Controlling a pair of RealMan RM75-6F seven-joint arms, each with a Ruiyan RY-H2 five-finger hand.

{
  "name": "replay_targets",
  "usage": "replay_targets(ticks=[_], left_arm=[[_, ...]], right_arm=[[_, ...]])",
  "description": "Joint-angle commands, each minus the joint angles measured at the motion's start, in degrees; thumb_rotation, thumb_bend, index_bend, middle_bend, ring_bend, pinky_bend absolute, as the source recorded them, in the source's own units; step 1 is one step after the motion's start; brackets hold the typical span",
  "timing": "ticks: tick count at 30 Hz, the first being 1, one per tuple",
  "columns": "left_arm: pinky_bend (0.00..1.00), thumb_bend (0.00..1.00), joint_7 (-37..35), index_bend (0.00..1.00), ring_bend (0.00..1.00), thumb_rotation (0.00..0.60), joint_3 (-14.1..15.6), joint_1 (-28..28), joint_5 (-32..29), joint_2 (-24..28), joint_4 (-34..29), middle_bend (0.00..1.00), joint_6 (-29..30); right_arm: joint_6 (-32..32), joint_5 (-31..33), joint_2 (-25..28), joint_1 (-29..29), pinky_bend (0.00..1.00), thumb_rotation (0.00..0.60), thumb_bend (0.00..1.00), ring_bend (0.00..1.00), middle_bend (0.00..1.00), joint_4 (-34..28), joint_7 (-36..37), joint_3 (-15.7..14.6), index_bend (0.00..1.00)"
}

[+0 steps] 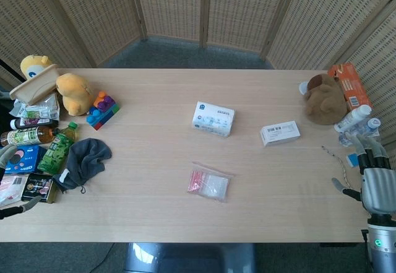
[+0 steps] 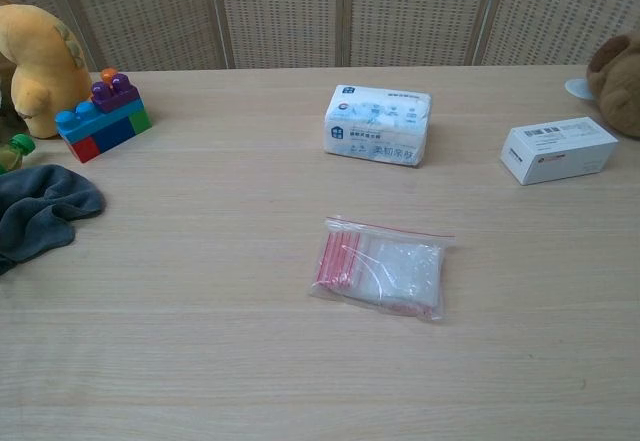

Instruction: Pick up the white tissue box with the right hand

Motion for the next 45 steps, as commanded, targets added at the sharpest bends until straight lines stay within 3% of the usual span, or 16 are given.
replay_targets(ticks=[1,12,18,24,28,34,45], left_arm=[[0.00,0.00,-0.4,0.03,0.00,0.600,0.1,0.0,0.2,0.1,0.0,0.00,-0.1],[0.00,0.00,-1.4,0.03,0.00,0.600,0.1,-0.1,0.0,0.5,-0.1,0.00,-0.5],[0.00,0.00,-1.1,0.03,0.00,0.600,-0.6,-0.8,-2.1,0.0,0.5,0.00,-1.9],[0.00,0.00,0.0,0.03,0.00,0.600,-1.6,-2.1,-5.1,-0.9,1.3,0.00,-4.1],[0.00,0.00,0.2,0.03,0.00,0.600,-2.3,-2.7,-7.6,-1.3,2.0,0.00,-5.6],[0.00,0.00,0.2,0.03,0.00,0.600,-3.2,-3.3,-10.3,-1.7,3.1,0.00,-6.8],[0.00,0.00,0.1,0.03,0.00,0.600,-4.1,-3.6,-13.5,-2.0,4.5,0.00,-8.2]], right_arm=[[-0.2,0.1,0.0,0.0,0.03,0.600,0.00,0.00,0.00,0.1,0.1,0.1,0.00],[-4.5,0.2,-1.4,1.6,0.03,0.600,0.00,0.00,0.00,0.0,1.1,-0.6,0.00],[-14.5,2.6,-2.8,8.3,0.03,0.600,0.00,0.00,0.00,-2.3,1.9,1.9,0.00],[-29.2,11.3,-7.2,18.2,0.00,0.600,0.00,0.00,0.00,-2.7,-2.0,6.6,0.00],[-38.5,20.5,-12.3,25.1,0.00,0.600,0.00,0.00,0.00,1.0,-5.5,9.6,0.00],[-46.9,33.3,-20.4,34.1,0.00,0.600,0.00,0.00,0.00,10.8,-12.5,12.3,0.00],[-51.7,44.4,-31.2,45.7,0.00,0.600,0.00,0.00,0.00,29.5,-17.0,16.3,0.00]])
